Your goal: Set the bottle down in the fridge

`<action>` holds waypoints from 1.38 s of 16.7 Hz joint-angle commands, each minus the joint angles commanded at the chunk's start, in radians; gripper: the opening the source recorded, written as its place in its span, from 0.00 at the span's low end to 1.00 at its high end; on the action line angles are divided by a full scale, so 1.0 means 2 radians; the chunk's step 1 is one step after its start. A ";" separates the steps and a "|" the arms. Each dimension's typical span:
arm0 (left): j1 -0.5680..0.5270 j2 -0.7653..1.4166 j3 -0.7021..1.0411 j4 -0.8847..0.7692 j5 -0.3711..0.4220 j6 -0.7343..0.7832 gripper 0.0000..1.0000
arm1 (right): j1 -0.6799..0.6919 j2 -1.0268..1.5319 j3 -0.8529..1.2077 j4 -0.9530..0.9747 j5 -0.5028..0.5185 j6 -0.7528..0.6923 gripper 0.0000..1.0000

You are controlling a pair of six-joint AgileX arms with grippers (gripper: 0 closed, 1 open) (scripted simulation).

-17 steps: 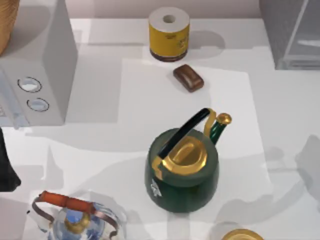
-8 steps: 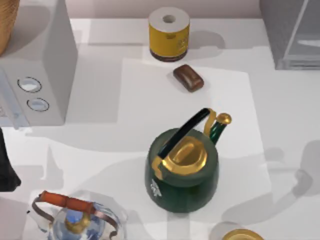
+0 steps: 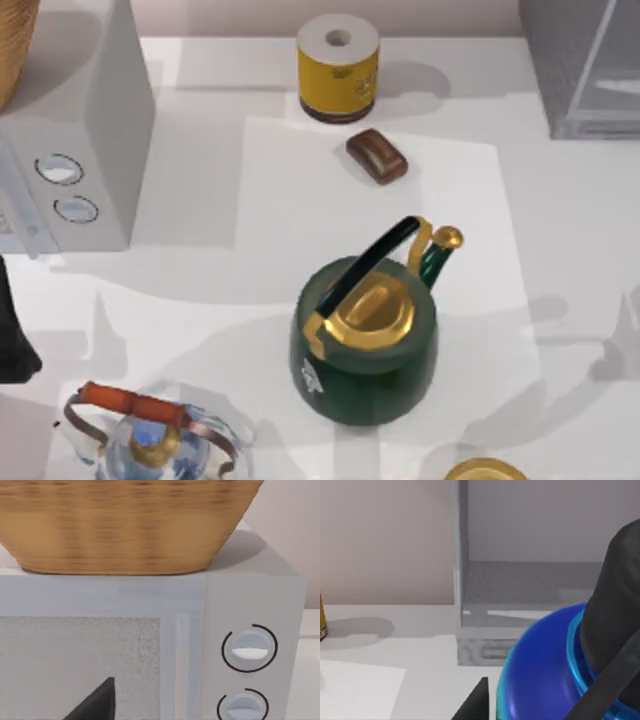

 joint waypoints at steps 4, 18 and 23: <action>0.000 0.000 0.000 0.000 0.000 0.000 1.00 | -0.001 0.002 0.000 -0.001 -0.001 0.000 0.01; 0.000 0.000 0.000 0.000 0.000 0.000 1.00 | -0.072 0.524 0.290 0.348 -0.038 0.001 0.01; 0.000 0.000 0.000 0.000 0.000 0.000 1.00 | -0.111 0.821 0.404 0.481 -0.073 0.002 0.01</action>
